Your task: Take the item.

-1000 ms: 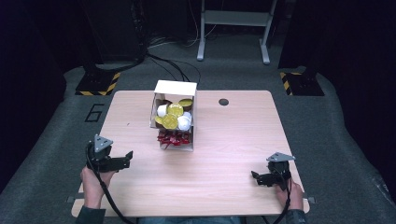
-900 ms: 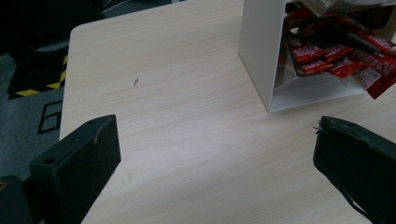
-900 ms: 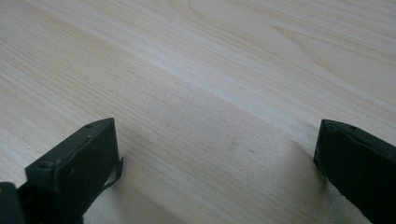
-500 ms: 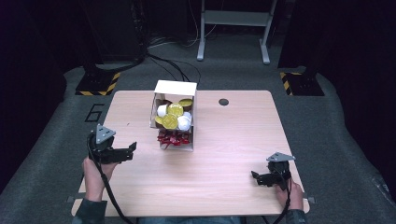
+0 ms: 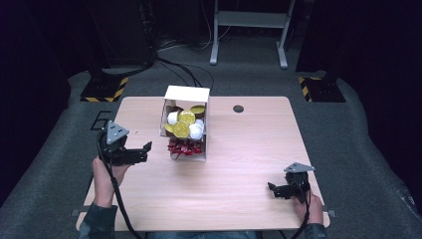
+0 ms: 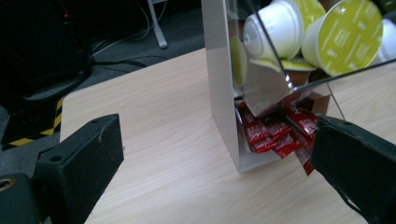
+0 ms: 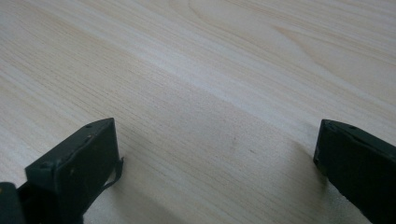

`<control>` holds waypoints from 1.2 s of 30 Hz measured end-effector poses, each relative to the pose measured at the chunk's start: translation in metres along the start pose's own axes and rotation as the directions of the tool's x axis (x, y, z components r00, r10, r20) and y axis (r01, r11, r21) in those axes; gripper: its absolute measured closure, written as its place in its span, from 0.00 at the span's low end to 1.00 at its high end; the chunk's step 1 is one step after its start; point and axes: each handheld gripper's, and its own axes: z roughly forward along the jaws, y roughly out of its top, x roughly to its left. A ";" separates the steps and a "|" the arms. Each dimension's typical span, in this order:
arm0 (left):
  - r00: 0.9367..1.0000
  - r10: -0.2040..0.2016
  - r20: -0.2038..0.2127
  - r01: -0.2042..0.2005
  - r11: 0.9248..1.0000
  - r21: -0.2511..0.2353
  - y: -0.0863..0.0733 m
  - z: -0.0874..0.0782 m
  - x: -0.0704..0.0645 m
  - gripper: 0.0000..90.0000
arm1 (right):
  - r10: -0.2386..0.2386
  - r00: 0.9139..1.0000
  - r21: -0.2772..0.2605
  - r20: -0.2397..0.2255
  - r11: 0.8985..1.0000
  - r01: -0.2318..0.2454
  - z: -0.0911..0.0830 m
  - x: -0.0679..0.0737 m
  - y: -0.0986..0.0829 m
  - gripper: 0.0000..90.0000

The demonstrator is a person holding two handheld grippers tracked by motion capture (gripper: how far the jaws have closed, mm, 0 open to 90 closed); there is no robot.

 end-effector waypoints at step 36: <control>0.988 0.102 0.116 -0.097 0.994 -0.044 0.058 0.040 -0.064 0.07 | 0.002 1.000 0.000 -0.003 1.000 -0.002 0.000 0.000 0.000 0.00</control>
